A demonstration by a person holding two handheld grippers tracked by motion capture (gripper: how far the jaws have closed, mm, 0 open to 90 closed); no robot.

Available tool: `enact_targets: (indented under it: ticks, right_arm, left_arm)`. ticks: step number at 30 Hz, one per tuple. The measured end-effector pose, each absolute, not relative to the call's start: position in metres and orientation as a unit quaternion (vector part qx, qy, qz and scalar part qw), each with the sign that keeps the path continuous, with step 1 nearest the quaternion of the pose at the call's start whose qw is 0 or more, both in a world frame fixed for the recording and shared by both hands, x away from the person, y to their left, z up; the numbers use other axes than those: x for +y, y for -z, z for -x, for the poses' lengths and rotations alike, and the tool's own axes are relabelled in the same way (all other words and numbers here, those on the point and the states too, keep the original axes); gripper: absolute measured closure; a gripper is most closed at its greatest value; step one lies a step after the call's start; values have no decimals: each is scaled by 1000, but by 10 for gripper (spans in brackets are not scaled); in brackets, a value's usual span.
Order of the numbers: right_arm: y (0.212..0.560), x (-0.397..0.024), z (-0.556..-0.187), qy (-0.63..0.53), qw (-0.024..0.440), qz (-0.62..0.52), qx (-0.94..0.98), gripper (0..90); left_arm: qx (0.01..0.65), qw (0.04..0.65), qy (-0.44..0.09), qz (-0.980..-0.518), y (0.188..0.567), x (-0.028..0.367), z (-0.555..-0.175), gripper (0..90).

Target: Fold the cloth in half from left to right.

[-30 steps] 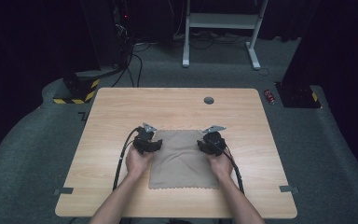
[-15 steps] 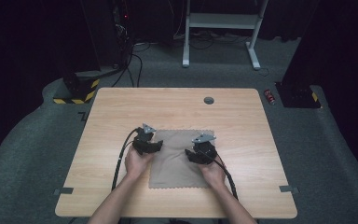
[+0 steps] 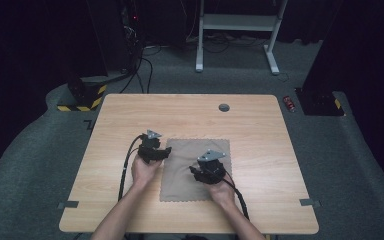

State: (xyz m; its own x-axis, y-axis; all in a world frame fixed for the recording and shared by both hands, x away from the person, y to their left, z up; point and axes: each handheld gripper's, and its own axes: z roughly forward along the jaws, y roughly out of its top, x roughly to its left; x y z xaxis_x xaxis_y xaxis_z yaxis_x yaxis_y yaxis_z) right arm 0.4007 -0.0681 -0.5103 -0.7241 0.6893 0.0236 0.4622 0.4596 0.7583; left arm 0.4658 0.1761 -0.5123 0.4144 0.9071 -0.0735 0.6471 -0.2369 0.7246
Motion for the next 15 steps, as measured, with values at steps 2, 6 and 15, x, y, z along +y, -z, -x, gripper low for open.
enact_targets:
  ticks: [2,6,15]
  right_arm:
    - [511,-60,-392,-395,139,-326,848,590]
    - [511,-46,-376,-400,131,-299,857,617]
    - [513,-26,-348,-416,99,-256,867,696]
  left_arm:
    - [515,351,-183,-760,513,179,-467,461]
    - [526,348,-179,-755,517,184,-471,463]
    - [527,342,-189,-755,508,185,-477,473]
